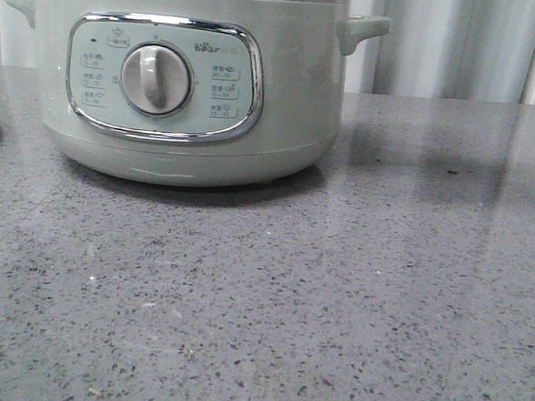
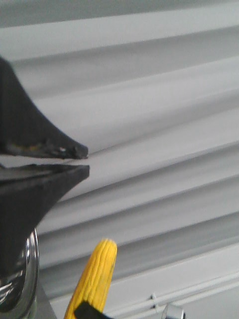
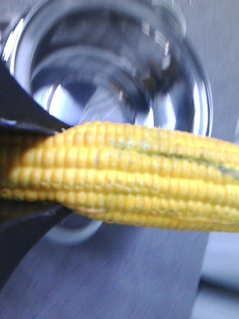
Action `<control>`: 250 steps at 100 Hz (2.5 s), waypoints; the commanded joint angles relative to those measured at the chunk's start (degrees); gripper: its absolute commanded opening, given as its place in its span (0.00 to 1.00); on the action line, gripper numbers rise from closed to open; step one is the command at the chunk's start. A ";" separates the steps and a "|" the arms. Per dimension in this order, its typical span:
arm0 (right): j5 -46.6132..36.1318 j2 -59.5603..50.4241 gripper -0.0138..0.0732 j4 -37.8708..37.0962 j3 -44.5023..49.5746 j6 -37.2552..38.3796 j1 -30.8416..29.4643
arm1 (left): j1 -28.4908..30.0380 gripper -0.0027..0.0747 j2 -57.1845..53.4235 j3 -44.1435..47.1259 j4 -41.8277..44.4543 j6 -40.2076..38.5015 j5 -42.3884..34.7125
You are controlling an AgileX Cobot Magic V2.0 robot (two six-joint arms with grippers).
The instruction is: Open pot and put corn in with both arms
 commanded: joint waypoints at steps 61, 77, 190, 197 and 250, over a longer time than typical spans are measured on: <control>-1.49 13.45 0.77 0.71 -9.09 -0.53 6.93 | -6.62 0.01 0.62 -1.53 5.19 -11.64 -6.07; 4.23 11.48 0.78 0.60 -11.65 -0.53 6.93 | -6.62 0.01 0.51 -1.53 3.84 -14.47 -3.47; -22.41 -75.39 0.09 -14.90 52.21 -0.43 6.15 | -6.62 0.01 -14.72 4.31 18.40 -24.39 23.69; -21.96 -75.39 0.09 -14.90 52.21 -0.43 6.15 | -6.62 0.01 -14.72 4.31 18.40 -24.39 23.59; -21.96 -75.39 0.09 -14.90 52.21 -0.43 6.15 | -6.62 0.01 -14.72 4.43 25.13 -20.78 25.07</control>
